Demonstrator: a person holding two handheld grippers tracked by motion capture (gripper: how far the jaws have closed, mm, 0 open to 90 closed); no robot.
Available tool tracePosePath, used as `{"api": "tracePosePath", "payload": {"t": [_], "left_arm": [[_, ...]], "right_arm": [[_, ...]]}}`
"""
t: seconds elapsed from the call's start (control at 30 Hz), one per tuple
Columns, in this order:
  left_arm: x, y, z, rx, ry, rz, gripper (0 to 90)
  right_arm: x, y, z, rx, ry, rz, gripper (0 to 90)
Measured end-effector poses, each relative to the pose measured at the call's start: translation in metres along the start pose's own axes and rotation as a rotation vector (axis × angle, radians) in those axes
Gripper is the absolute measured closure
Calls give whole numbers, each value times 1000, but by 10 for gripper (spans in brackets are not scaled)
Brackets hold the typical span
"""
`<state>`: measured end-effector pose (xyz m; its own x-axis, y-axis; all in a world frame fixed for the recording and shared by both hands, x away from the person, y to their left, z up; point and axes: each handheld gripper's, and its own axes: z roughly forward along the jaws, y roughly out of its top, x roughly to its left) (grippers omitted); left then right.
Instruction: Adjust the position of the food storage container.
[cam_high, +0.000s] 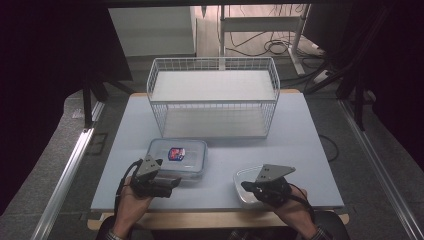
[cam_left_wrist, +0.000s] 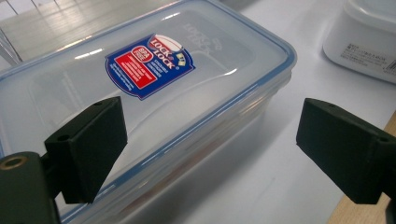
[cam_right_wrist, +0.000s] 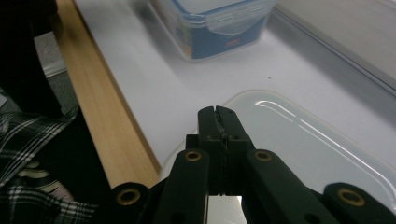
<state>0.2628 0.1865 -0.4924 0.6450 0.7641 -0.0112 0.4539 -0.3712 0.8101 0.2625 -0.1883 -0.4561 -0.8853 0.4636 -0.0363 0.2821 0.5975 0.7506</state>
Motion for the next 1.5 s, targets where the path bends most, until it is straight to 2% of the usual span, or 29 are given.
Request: {"api": "tracePosePath", "payload": {"t": [0.17, 0.37, 0.43, 0.53, 0.6, 0.77, 0.9, 0.93, 1.0, 1.07, 1.13, 1.23, 1.33, 1.5], "left_arm": [[-1, 1, -1, 3, 3, 6, 89], [0, 1, -1, 5, 8, 0, 90], [0, 1, -1, 7, 9, 2, 90], [0, 1, -2, 8, 13, 3, 90], [0, 1, -1, 8, 14, 3, 90], [-1, 1, -1, 8, 14, 5, 90], [0, 1, -1, 10, 15, 6, 90], [0, 1, -1, 10, 15, 6, 90], [-1, 0, 0, 11, 13, 6, 90], [-1, 0, 0, 11, 14, 6, 90], [0, 0, 0, 11, 13, 6, 90], [-1, 0, 0, 10, 14, 7, 90], [-1, 0, 0, 11, 14, 8, 90], [-1, 0, -1, 5, 15, 5, 90]], "right_arm": [[9, 1, 2, -3, 38, -16, 896], [19, -1, 14, 33, 84, -40, 895], [21, -2, 17, 50, 78, -41, 895], [17, -3, 18, 46, 86, -22, 895], [17, -3, 17, 38, 70, -25, 895], [11, -3, 15, 31, 71, 13, 896], [13, -2, 15, 35, 46, 1, 895], [14, -2, 15, 36, 47, 0, 895], [14, -3, 17, 43, 85, 14, 895], [17, -3, 20, 50, 98, 6, 895], [20, -2, 23, 60, 90, -9, 895], [19, -2, 25, 64, 91, -2, 896], [18, -3, 25, 75, 60, -12, 896], [8, -6, 23, 92, 19, 7, 896]]}}
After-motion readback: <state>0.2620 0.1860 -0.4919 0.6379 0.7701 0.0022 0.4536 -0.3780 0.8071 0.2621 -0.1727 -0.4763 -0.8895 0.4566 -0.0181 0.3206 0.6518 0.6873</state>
